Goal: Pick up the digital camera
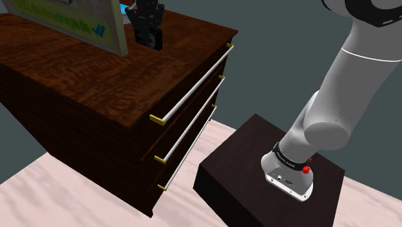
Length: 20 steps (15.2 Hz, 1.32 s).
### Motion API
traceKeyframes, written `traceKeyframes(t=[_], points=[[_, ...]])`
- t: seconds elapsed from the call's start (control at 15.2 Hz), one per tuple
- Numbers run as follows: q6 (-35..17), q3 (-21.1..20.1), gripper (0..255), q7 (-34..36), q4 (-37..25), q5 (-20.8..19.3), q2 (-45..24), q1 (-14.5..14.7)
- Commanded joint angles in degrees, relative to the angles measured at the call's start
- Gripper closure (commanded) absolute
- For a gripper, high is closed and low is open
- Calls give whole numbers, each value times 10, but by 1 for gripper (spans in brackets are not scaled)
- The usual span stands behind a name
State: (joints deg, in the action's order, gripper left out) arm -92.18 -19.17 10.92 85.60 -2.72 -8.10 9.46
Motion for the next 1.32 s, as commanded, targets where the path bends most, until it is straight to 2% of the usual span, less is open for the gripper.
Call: traceKeyframes(t=[0.0, 0.2, 1.12, 1.25], points=[[0, 0, 255, 0, 0, 0, 0, 0], [8, 0, 255, 1, -9, 0, -1, 1], [139, -5, 255, 8, -188, -18, -51, 16], [141, -5, 255, 9, -190, -18, -52, 17]])
